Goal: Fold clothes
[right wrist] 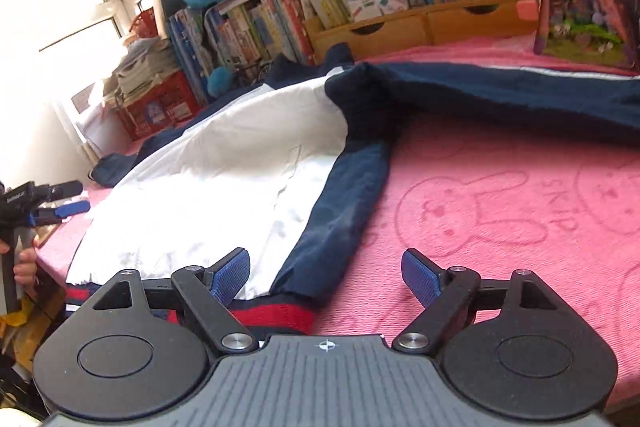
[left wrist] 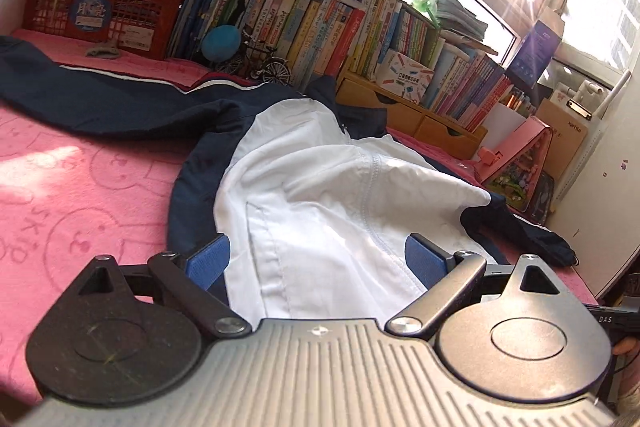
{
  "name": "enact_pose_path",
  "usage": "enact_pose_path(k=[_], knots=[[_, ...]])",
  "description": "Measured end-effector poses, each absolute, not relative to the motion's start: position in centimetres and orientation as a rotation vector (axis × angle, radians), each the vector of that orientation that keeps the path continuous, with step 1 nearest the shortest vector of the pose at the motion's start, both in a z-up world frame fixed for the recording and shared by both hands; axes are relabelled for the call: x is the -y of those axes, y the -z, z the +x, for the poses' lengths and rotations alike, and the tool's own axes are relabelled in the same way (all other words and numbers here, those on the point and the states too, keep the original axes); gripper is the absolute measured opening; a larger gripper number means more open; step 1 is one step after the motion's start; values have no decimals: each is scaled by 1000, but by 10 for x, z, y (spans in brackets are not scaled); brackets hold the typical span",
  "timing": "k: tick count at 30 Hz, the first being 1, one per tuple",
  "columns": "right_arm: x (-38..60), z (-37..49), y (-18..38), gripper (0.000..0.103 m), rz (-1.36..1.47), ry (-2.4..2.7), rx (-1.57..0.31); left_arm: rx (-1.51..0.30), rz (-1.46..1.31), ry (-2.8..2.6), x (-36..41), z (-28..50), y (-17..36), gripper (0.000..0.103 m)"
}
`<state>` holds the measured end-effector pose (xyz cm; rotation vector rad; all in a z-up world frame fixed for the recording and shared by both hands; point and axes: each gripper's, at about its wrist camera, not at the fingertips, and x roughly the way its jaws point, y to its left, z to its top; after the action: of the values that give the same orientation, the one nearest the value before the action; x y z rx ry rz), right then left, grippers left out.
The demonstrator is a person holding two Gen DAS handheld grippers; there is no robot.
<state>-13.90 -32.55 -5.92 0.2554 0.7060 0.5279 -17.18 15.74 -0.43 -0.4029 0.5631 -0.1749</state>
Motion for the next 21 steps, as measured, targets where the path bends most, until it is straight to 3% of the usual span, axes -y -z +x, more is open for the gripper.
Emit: enact_pose_path(k=[2, 4, 8, 14, 15, 16, 17, 18, 19, 20, 21], knots=[[322, -134, 61, 80, 310, -549, -721, -586, -428, 145, -164, -188, 9, 96], [318, -131, 61, 69, 354, -570, -733, -610, -437, 118, -165, -197, 16, 96], [305, -132, 62, 59, 365, -596, -751, -637, -490, 111, -165, -201, 34, 96], [301, -139, 54, 59, 387, -660, -747, -602, -471, 117, -154, -196, 46, 95], [298, -138, 53, 59, 360, -636, -750, -594, -467, 116, -153, -195, 46, 88], [293, -137, 55, 59, 310, -578, -761, -591, -464, 103, -153, -194, 47, 70], [288, -136, 57, 51, 276, -533, -766, -593, -463, 77, -153, -192, 48, 46], [285, -137, 58, 46, 256, -508, -761, -599, -470, 56, -154, -190, 48, 32], [283, -138, 58, 33, 262, -496, -764, -609, -486, 42, -157, -189, 48, 9], [283, -139, 56, 16, 292, -496, -776, -606, -494, 46, -160, -191, 45, 7], [284, -144, 53, 15, 315, -506, -783, -590, -494, 71, -161, -197, 38, 6]])
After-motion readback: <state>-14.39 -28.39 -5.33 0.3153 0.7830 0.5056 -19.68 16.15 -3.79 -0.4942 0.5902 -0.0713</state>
